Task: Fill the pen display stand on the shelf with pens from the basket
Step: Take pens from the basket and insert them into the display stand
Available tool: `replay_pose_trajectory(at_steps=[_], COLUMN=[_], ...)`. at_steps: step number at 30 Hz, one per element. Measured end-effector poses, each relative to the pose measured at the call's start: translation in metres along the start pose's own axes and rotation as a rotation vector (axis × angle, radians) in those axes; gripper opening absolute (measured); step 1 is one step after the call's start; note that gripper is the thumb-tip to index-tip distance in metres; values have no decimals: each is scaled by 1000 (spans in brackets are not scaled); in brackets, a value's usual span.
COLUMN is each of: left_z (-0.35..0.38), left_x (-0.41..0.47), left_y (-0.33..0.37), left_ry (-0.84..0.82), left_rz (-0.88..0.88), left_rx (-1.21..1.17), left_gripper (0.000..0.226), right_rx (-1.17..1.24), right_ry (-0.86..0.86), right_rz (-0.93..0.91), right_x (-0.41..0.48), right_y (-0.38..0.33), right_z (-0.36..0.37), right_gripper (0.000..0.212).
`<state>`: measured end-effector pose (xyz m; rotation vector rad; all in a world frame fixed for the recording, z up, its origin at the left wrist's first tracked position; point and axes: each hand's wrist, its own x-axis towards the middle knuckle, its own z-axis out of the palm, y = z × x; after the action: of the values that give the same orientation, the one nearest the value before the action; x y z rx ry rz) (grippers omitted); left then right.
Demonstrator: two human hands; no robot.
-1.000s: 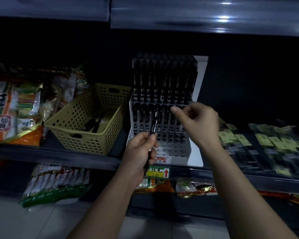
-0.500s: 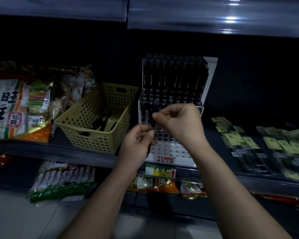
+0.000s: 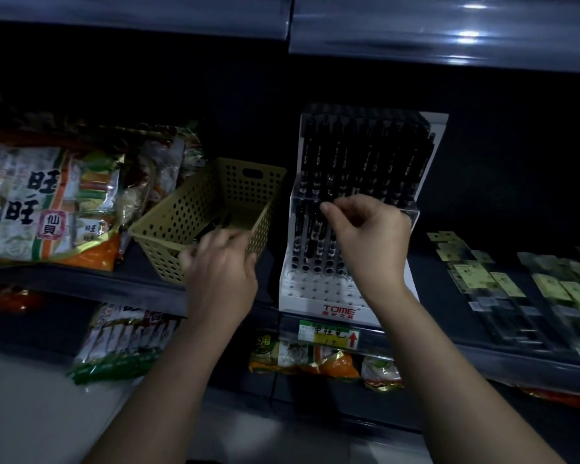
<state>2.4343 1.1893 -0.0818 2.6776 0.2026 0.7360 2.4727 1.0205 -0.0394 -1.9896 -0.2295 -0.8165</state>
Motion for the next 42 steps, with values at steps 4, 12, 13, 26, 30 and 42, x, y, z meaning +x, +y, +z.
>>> replay_pose_trajectory(at_steps=[4,12,13,26,30,42], left_z=[5,8,9,4,2,-15], left_x=[-1,0,0,-1,-3,-3], left_y=[-7,-19,-20,-21,-21,-25], left_ry=[-6,24,29,31,31,-63], left_rz=[5,54,54,80,90,60], left_rx=[56,64,65,49,22,-116], left_gripper=[33,27,28,19,16,26], right_rx=[7,23,25,-111,-155,-183], right_ry=[26,102,119,-3,-47,-87], right_rz=[-40,-112,-124,-157,-128,-113], right_x=[-3,-6,-5,-14,-17,-20], right_y=[5,7,6,13,18,17], right_z=[10,22,22,39,42,45], right_gripper=[16,15,15,15,17,27])
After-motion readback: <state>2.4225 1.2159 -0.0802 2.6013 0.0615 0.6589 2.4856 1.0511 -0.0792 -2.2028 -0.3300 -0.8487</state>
